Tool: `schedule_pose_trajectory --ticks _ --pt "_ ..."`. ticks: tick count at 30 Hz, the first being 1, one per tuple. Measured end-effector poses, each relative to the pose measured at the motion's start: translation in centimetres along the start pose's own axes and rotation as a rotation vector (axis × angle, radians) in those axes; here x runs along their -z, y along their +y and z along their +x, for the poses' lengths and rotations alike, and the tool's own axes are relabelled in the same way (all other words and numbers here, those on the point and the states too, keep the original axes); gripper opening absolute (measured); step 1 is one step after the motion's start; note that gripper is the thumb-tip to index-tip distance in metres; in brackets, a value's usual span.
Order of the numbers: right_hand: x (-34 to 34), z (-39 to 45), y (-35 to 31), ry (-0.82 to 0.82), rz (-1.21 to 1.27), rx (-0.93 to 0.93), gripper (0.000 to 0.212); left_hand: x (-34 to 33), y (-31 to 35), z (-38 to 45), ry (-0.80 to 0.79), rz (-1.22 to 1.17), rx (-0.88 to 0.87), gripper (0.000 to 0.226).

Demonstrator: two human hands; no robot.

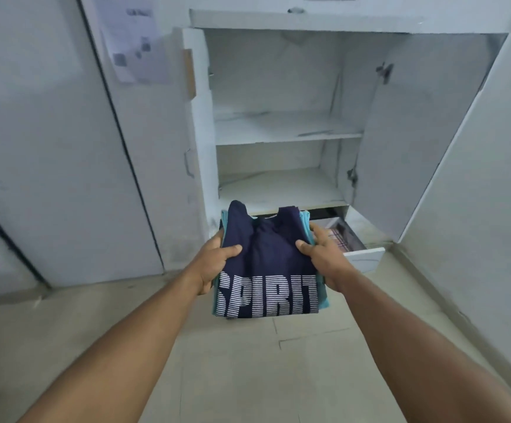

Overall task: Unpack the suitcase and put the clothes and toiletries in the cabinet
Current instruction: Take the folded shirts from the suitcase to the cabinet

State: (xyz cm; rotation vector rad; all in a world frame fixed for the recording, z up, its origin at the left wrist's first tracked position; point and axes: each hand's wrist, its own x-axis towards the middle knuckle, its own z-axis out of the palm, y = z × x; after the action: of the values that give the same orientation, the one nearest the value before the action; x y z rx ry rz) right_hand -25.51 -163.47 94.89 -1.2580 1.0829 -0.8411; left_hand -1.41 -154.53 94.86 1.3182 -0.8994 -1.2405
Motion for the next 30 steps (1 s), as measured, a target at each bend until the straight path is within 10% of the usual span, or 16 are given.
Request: schedule_pose_trajectory --ticks 17,30 --pt "7.4 38.2 -15.7 -0.061 0.029 0.172 0.042 -4.8 16.5 36.2 0.209 0.011 -0.289 0.058" --pt "20.5 61.1 -24.6 0.113 -0.466 0.243 0.050 -15.4 22.6 62.0 0.149 0.056 -0.216 0.050"
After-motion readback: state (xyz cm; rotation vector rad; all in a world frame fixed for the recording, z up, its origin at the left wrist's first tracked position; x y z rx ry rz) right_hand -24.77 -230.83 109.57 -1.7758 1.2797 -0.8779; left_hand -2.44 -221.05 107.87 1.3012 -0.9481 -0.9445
